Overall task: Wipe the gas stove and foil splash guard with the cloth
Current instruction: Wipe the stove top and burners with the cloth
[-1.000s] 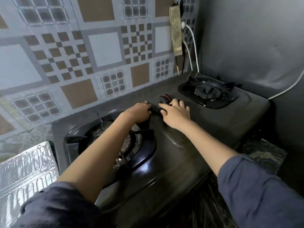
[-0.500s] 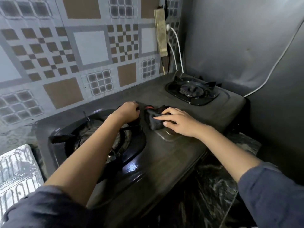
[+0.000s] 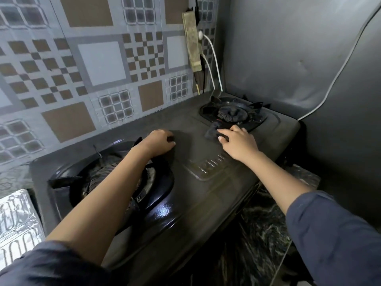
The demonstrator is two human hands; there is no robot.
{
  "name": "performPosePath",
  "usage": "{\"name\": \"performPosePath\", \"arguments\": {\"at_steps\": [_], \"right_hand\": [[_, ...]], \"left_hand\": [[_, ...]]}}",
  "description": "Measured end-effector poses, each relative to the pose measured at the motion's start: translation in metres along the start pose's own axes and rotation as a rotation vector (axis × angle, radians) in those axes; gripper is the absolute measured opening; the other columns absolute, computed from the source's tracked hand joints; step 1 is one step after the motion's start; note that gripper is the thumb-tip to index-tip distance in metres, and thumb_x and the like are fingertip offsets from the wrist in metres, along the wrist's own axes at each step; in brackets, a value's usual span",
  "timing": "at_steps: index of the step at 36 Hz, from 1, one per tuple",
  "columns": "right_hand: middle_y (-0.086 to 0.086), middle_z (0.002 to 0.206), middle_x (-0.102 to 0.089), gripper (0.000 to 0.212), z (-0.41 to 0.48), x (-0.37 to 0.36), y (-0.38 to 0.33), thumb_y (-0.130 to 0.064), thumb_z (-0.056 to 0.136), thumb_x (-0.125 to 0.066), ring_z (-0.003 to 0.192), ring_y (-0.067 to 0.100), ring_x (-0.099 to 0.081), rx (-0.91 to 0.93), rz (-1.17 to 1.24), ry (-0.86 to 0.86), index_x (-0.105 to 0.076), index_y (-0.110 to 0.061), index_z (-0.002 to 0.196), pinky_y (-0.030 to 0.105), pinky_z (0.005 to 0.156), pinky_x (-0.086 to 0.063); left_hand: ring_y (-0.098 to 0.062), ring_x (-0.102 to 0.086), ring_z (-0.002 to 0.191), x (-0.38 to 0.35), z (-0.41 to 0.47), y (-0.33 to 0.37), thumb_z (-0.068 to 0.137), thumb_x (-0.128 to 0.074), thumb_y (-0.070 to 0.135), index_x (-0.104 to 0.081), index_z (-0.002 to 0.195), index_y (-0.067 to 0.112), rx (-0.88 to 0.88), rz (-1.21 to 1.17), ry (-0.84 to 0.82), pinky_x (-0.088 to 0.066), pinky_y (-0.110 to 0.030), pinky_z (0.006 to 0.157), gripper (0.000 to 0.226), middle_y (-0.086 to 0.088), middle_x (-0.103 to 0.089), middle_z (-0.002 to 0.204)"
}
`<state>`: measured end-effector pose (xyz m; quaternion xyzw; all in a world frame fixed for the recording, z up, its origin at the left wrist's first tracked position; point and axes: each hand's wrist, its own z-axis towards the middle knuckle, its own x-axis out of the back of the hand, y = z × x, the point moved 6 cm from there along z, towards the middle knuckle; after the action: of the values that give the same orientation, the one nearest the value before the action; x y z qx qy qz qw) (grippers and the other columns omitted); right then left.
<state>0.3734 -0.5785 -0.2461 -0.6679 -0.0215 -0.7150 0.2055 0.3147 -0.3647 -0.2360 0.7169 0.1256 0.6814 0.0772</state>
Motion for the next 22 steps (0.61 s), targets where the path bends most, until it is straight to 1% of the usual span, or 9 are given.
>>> {"name": "performPosePath", "arguments": {"at_steps": [4, 9, 14, 22], "right_hand": [[0.008, 0.137, -0.04, 0.04, -0.021, -0.003, -0.004, -0.036, 0.097, -0.033, 0.126, 0.031, -0.034, -0.123, -0.052, 0.075, -0.041, -0.03, 0.136, 0.046, 0.1, -0.031], [0.008, 0.14, -0.038, 0.04, -0.037, -0.006, -0.017, -0.035, 0.097, -0.034, 0.127, 0.031, -0.032, -0.135, -0.03, 0.093, -0.04, -0.031, 0.137, 0.046, 0.102, -0.03], [0.004, 0.14, -0.04, 0.04, -0.045, -0.011, -0.034, -0.033, 0.096, -0.037, 0.127, 0.029, -0.035, -0.065, 0.041, 0.072, -0.043, -0.033, 0.136, 0.042, 0.102, -0.029], [-0.001, 0.135, -0.045, 0.037, -0.071, -0.016, -0.069, -0.031, 0.096, -0.04, 0.125, 0.024, -0.039, 0.167, 0.134, 0.017, -0.047, -0.034, 0.132, 0.039, 0.102, -0.03]], "left_hand": [[-0.029, -0.042, 0.13, 0.0, -0.003, 0.006, 0.095, -0.048, 0.024, -0.047, 0.134, 0.007, -0.034, -0.014, -0.011, -0.032, -0.033, 0.106, 0.043, -0.013, -0.046, 0.142], [-0.03, -0.045, 0.127, -0.001, -0.007, 0.01, 0.095, -0.049, 0.023, -0.049, 0.133, 0.008, -0.042, -0.048, -0.008, -0.035, -0.032, 0.102, 0.041, -0.014, -0.049, 0.139], [-0.031, -0.046, 0.125, -0.003, -0.014, 0.014, 0.094, -0.05, 0.022, -0.052, 0.13, 0.007, -0.051, -0.073, 0.01, -0.035, -0.031, 0.101, 0.039, -0.015, -0.051, 0.136], [-0.033, -0.05, 0.121, -0.003, -0.019, 0.015, 0.092, -0.052, 0.022, -0.058, 0.125, 0.007, -0.004, -0.098, 0.038, -0.039, -0.033, 0.097, 0.037, -0.018, -0.055, 0.132]]}}
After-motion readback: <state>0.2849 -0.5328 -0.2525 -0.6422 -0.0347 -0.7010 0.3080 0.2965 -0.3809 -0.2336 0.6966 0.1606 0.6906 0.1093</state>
